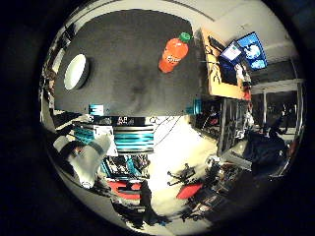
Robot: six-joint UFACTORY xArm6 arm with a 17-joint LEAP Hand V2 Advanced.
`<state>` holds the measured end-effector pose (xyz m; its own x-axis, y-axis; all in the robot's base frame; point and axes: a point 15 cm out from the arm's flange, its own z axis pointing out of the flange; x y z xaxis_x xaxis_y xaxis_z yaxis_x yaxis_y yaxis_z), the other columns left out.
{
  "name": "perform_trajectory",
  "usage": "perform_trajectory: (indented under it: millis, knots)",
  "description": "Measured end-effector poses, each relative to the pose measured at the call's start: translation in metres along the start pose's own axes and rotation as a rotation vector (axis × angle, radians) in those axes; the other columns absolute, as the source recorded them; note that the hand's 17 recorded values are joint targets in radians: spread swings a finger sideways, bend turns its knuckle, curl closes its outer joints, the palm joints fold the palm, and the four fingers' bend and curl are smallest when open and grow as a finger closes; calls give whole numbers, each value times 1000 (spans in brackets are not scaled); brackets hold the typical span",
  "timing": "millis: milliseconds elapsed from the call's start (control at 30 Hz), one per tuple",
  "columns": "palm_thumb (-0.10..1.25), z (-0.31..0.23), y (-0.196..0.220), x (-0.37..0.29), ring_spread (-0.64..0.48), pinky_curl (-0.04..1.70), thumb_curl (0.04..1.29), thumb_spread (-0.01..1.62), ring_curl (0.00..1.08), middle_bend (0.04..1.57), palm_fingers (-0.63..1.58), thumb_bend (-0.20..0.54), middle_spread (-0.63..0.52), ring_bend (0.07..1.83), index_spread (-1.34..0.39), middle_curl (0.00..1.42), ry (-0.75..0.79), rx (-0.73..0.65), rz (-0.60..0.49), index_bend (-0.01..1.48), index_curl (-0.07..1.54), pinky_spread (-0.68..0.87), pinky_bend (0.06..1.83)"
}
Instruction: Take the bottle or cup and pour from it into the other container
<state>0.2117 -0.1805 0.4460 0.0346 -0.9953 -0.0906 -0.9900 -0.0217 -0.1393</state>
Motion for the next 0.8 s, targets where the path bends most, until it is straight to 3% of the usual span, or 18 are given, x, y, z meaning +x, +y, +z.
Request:
perform_trajectory:
  millis: [167, 267, 333, 500, 800]
  knots:
    - [862, 4, -5, -1, 99, -1, 407, 1014, 152, 197, 406, -26, -109, 191, -436, 349, -24, 6, 3, 180, 395, 414, 461]
    - [581, 11, -13, -5, 99, 3, 332, 1023, 168, 202, 375, -101, -101, 209, -413, 353, -69, 18, 2, 139, 357, 418, 513]
    - [467, 16, -23, -11, 107, 7, 303, 1006, 180, 203, 356, -60, -86, 228, -393, 355, -118, 42, -2, 143, 333, 421, 554]
    - [289, 15, -28, 4, 126, 14, 275, 941, 208, 208, 285, -45, -43, 278, -352, 358, -172, 102, 71, 141, 283, 418, 651]
    - [214, 11, -52, 40, 133, 11, 285, 892, 237, 236, 210, -33, 4, 355, -316, 360, -343, 318, 214, 148, 253, 414, 770]
